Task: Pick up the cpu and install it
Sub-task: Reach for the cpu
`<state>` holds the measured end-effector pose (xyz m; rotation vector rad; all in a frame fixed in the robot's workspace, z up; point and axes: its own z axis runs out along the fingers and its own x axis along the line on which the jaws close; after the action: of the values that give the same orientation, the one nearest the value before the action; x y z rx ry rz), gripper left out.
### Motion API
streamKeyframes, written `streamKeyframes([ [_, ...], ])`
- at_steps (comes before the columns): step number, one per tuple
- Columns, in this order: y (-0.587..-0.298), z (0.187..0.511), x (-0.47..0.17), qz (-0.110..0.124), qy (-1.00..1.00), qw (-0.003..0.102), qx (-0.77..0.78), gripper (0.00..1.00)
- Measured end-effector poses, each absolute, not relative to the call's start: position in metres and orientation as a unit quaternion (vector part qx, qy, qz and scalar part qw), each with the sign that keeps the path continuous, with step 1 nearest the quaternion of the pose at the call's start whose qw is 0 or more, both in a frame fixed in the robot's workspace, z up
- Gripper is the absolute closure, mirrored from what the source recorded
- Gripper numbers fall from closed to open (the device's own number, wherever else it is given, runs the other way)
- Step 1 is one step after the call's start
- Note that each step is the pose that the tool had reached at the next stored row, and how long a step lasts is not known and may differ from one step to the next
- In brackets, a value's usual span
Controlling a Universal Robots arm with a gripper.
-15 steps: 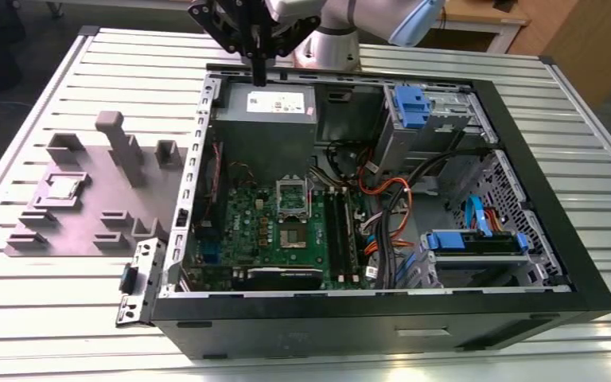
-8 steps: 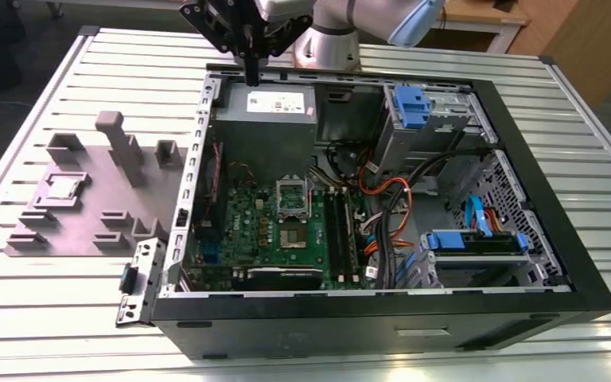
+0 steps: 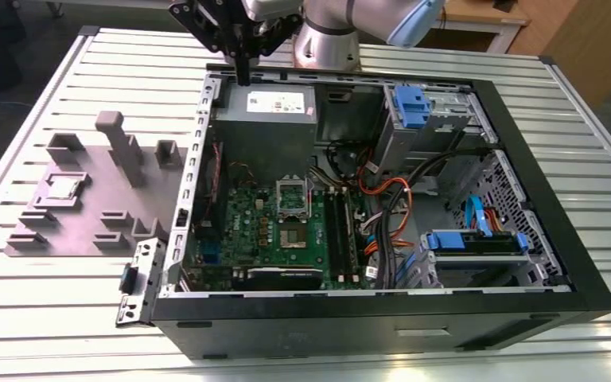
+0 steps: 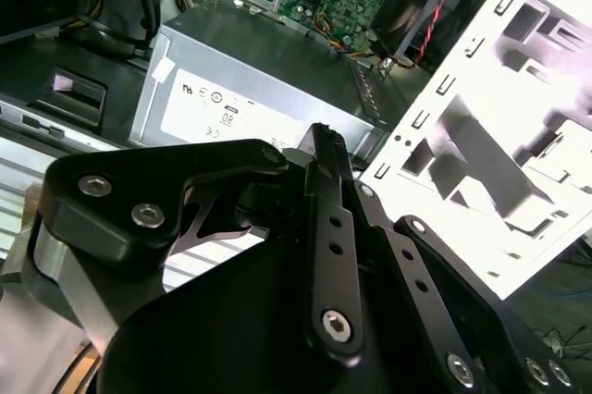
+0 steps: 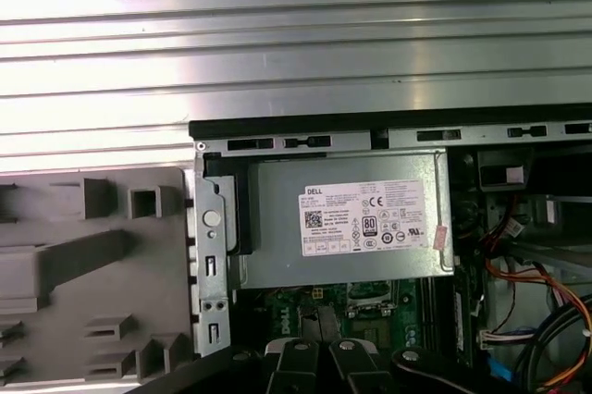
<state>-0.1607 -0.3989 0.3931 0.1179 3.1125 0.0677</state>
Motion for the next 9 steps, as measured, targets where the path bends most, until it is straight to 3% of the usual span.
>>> streamKeyframes([
  [9,-0.399,0.393,-0.172,0.022,0.999,0.013,0.038,0.89],
])
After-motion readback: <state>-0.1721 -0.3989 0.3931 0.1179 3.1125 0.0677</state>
